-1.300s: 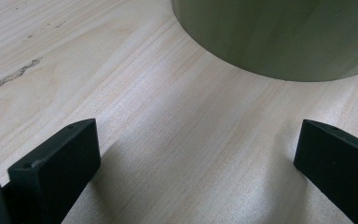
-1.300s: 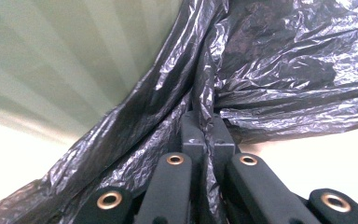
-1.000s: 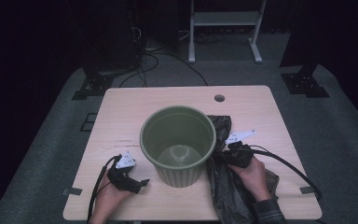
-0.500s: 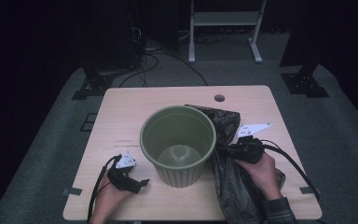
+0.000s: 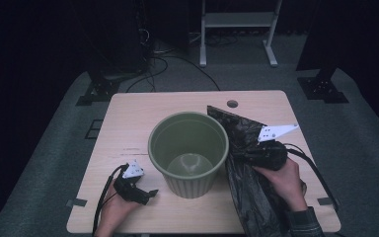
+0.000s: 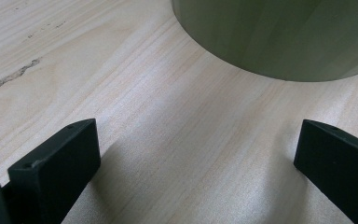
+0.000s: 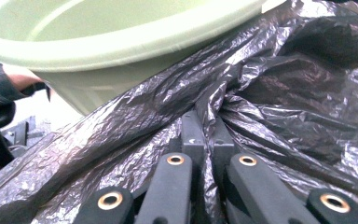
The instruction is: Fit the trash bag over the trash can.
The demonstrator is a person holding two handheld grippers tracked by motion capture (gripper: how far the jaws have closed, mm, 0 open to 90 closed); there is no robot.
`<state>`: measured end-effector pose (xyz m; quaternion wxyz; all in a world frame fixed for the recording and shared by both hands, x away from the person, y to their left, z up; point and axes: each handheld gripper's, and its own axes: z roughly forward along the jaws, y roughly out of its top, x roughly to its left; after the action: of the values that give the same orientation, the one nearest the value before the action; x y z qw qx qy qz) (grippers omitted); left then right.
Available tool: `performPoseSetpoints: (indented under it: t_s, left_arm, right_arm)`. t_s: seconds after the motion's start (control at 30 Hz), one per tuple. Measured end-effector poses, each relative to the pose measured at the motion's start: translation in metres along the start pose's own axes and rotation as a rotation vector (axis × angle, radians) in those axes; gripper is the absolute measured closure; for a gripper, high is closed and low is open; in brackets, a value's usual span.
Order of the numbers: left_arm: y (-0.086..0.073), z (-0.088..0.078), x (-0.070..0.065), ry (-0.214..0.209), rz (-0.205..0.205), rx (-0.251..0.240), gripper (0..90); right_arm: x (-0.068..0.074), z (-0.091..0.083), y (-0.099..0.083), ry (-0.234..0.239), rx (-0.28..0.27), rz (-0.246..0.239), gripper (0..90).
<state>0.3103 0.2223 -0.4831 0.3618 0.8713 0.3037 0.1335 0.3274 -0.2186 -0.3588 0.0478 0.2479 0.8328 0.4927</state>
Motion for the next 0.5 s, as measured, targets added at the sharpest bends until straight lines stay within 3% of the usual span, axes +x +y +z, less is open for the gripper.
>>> performPoseSetpoints:
  t_s: [0.5]
  left_arm:
    - [0.0, 0.0, 0.0, 0.0, 0.001, -0.001, 0.0]
  right_arm:
    - [0.016, -0.019, 0.024, 0.074, -0.05, -0.053, 88.7]
